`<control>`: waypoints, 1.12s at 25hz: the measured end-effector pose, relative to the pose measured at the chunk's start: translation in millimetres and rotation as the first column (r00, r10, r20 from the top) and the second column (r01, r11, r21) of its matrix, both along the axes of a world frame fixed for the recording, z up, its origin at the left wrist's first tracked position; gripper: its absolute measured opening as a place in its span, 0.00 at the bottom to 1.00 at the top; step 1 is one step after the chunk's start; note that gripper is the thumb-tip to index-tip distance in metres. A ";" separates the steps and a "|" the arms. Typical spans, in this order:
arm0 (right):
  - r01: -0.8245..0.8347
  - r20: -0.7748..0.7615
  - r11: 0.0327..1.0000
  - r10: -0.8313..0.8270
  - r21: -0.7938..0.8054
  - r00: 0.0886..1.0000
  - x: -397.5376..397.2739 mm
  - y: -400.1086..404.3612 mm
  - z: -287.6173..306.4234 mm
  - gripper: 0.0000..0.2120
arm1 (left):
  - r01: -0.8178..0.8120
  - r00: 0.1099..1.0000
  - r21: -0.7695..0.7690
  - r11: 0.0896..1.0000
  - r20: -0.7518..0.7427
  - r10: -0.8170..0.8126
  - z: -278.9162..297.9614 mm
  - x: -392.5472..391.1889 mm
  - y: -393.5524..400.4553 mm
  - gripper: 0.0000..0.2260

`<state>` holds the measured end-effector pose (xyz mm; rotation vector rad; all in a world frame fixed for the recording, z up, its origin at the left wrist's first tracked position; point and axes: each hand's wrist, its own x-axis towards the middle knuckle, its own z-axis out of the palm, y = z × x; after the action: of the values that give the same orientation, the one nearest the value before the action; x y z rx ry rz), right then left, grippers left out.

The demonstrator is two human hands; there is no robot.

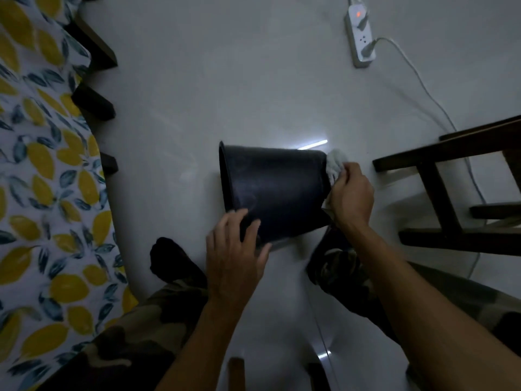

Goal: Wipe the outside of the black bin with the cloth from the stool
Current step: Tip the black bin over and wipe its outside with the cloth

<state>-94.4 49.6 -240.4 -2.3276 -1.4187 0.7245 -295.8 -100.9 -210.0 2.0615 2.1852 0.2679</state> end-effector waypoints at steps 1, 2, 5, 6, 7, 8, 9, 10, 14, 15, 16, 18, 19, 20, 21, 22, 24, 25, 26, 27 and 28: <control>-0.001 0.011 1.000 0.000 0.009 1.000 1.0 -4.9 4.4 0.15 | -0.010 1.000 0.032 0.999 -0.012 0.011 5.2 -1.0 -3.4 0.23; 0.005 0.033 1.000 -0.006 0.021 0.999 2.0 -11.1 7.7 0.16 | -0.026 0.999 0.040 0.999 -0.018 0.027 10.0 -1.9 -3.0 0.24; -0.064 0.057 0.989 0.056 0.134 0.997 -5.7 -41.0 14.6 0.15 | -0.136 0.990 -0.085 0.987 0.013 0.137 10.1 -0.6 15.1 0.39; -0.180 0.059 0.966 0.172 0.183 0.983 -14.0 -54.5 14.6 0.15 | -0.173 0.982 -0.170 0.970 0.041 0.182 6.4 1.3 22.2 0.46; -0.353 0.074 0.910 0.345 0.218 0.936 -23.8 -69.3 10.2 0.15 | -0.193 0.972 -0.249 0.949 0.083 0.219 1.9 4.0 27.0 0.53; -0.531 0.086 0.816 0.526 0.228 0.846 -34.0 -83.5 3.3 0.16 | -0.199 0.960 -0.301 0.933 0.131 0.247 -2.7 7.2 28.7 0.57; -0.658 0.089 0.721 0.657 0.218 0.749 -42.1 -93.1 -6.3 0.18 | -0.194 0.950 -0.331 0.923 0.171 0.261 -7.2 9.5 28.1 0.59; -0.719 0.084 0.664 0.720 0.204 0.689 -46.9 -94.2 -14.4 0.19 | -0.188 0.944 -0.355 0.916 0.193 0.268 -10.2 10.2 26.0 0.60; -0.648 0.146 0.755 0.633 0.099 0.760 -53.9 -35.8 -28.1 0.21 | -0.179 0.936 -0.432 0.884 0.203 0.289 -11.0 4.2 29.0 0.67; -0.601 0.161 0.797 0.586 0.062 0.794 -49.5 -18.1 -29.4 0.21 | -0.177 0.935 -0.445 0.878 0.203 0.292 -11.2 3.0 33.3 0.67; -0.539 0.163 0.842 0.528 0.029 0.834 -40.5 -1.9 -29.8 0.20 | -0.175 0.933 -0.451 0.875 0.208 0.294 -11.4 2.8 36.9 0.67; -0.390 0.090 0.919 0.394 -0.059 0.914 -15.7 20.6 -31.5 0.20 | -0.189 0.917 -0.463 0.866 0.231 0.324 -11.1 4.4 37.4 0.67; -0.313 0.037 0.943 0.319 -0.116 0.947 -2.5 25.6 -33.6 0.20 | -0.200 0.903 -0.470 0.860 0.253 0.348 -11.7 5.0 35.8 0.67; -0.254 0.007 0.952 0.259 -0.170 0.966 10.2 25.8 -35.0 0.20 | -0.208 0.886 -0.477 0.854 0.277 0.371 -13.5 5.5 33.0 0.67; -0.215 0.014 0.957 0.222 -0.195 0.975 22.9 22.6 -38.2 0.20 | -0.210 0.869 -0.484 0.849 0.306 0.389 -14.6 6.6 30.7 0.67; -0.185 0.031 0.964 0.195 -0.192 0.980 33.8 16.5 -37.0 0.20 | -0.208 0.843 -0.497 0.843 0.345 0.412 -14.1 8.4 29.3 0.66; -0.121 0.045 0.981 0.129 -0.151 0.991 50.6 -1.0 -32.4 0.19 | -0.209 0.754 -0.525 0.825 0.450 0.478 -6.6 11.3 33.0 0.65; -0.072 0.028 0.989 0.076 -0.128 0.997 56.0 -9.7 -30.1 0.19 | -0.214 0.704 -0.526 0.823 0.501 0.503 1.0 13.0 37.6 0.64; -0.013 0.009 0.994 0.015 -0.111 1.000 57.9 -16.5 -25.2 0.19 | -0.225 0.671 -0.505 0.833 0.540 0.508 9.7 14.9 43.1 0.62; 0.039 -0.006 0.995 -0.040 -0.092 0.999 59.5 -20.9 -22.1 0.18 | -0.241 0.661 -0.460 0.855 0.567 0.491 19.3 17.0 49.2 0.61; 0.093 -0.024 0.992 -0.095 -0.082 0.995 57.4 -23.2 -13.4 0.18 | -0.250 0.672 -0.405 0.880 0.582 0.458 30.0 19.2 55.8 0.59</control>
<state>-37.0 26.4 -253.9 -2.4180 -1.2810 0.7977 -276.6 -45.2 -179.9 1.0977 1.9698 0.5770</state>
